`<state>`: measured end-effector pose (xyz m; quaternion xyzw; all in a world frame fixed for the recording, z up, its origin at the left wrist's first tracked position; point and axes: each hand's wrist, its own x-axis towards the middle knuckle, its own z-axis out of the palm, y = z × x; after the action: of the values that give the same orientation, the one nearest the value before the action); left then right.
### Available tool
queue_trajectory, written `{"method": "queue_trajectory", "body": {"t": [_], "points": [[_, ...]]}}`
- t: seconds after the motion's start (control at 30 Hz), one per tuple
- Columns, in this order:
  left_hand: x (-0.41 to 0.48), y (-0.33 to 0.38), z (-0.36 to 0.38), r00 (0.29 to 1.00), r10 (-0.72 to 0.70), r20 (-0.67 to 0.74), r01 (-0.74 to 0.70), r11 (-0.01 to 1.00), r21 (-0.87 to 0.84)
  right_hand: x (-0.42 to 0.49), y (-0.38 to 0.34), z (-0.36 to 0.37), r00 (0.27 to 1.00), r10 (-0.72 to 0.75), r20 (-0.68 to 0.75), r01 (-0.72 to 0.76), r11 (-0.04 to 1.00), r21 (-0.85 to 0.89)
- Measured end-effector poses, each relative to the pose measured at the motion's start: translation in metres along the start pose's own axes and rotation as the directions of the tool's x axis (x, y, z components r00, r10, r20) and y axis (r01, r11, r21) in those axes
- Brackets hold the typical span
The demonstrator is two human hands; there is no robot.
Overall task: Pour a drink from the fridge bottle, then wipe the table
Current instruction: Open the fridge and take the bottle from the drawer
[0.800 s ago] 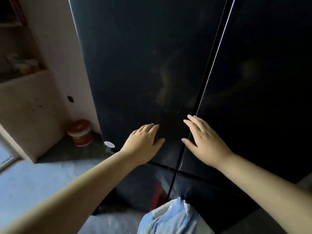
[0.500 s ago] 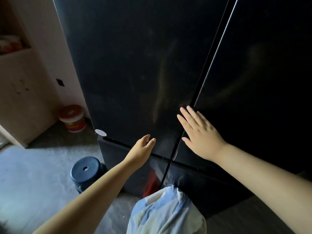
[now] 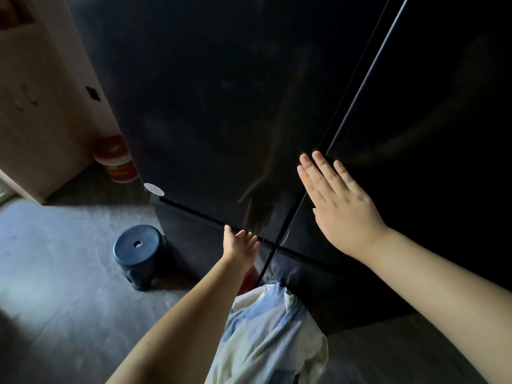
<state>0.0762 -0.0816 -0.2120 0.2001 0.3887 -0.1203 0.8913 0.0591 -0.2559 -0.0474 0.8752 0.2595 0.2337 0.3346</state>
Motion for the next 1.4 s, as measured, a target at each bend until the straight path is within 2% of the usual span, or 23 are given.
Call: {"method": "queue_trajectory", "body": {"t": [0.13, 0.33, 0.7, 0.97, 1.13, 1.3, 1.4], "points": [[0.016, -0.003, 0.001, 0.999, 0.013, -0.032, -0.015, 0.999, -0.049, 0.001, 0.0, 0.002, 1.0, -0.015, -0.01, 0.015, 1.0, 0.005], [0.029, -0.006, -0.001, 0.999, -0.022, 0.033, 0.025, 0.994, -0.109, 0.001, -0.002, 0.003, 1.0, -0.016, 0.0, 0.016, 1.0, -0.012], [0.016, 0.005, -0.005, 0.995, -0.078, 0.061, 0.087, 0.985, -0.151, 0.002, -0.006, -0.003, 0.998, -0.002, 0.065, 0.002, 1.0, -0.002], [0.014, 0.011, -0.011, 0.993, -0.102, 0.061, 0.11, 0.984, -0.143, 0.001, -0.009, -0.016, 0.998, 0.015, 0.063, -0.017, 1.0, 0.023], [0.001, 0.015, -0.033, 0.991, -0.123, 0.055, 0.126, 0.99, -0.061, -0.014, -0.019, -0.03, 0.998, -0.018, 0.059, 0.016, 0.999, 0.027], [-0.009, 0.025, -0.053, 0.98, -0.171, 0.099, 0.173, 0.985, -0.01, -0.022, -0.036, -0.047, 0.998, 0.008, 0.055, -0.015, 0.991, 0.129], [-0.01, 0.028, -0.049, 0.978, -0.178, 0.11, 0.177, 0.984, 0.014, -0.023, -0.039, -0.055, 0.996, 0.079, -0.033, -0.062, 0.932, 0.356]]}}
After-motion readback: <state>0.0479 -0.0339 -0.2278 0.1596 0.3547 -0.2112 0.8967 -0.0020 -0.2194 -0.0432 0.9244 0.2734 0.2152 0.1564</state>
